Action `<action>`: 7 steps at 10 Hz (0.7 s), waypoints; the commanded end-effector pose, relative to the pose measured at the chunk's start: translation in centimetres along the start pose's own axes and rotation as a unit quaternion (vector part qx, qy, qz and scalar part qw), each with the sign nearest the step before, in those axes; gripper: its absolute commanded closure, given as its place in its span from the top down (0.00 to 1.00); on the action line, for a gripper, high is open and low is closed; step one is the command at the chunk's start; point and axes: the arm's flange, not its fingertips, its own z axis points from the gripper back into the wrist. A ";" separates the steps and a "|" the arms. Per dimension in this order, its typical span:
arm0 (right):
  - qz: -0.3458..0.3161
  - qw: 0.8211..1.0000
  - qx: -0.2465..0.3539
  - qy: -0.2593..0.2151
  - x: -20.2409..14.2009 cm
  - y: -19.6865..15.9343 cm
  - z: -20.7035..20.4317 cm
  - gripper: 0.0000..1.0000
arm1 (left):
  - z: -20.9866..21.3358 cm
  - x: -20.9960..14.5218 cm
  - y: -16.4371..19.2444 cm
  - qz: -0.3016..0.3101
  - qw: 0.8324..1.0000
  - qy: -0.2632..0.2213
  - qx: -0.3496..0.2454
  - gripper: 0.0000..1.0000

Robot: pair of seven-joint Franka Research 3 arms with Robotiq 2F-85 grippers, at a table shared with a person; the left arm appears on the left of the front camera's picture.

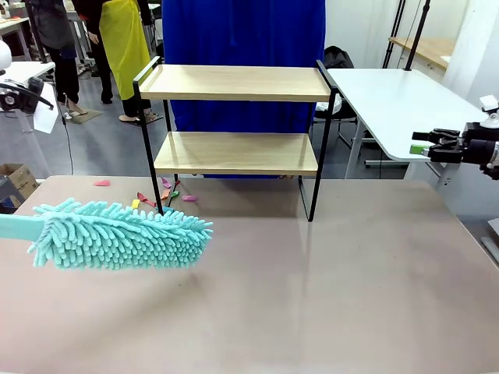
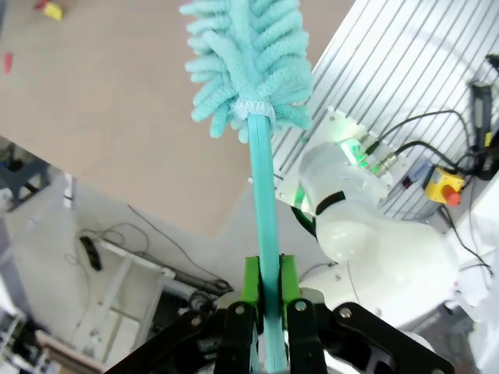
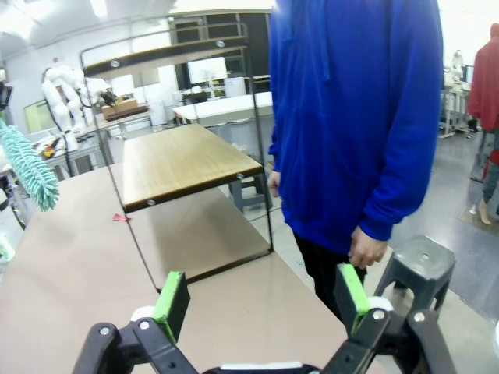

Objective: Clean the shelf.
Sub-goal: Hand the Duster back to the human.

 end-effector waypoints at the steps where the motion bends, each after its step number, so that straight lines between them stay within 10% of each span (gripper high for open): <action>1: -0.025 0.997 0.077 -0.004 3.9 3.3 -1.5 1.00 | -0.2 0.6 1.4 -0.076 0.995 -0.063 0.003 0.13; 7: -0.090 0.959 0.267 -0.040 9.8 15.1 -3.5 1.00 | -4.0 9.4 6.0 -0.212 0.950 -0.230 0.002 0.13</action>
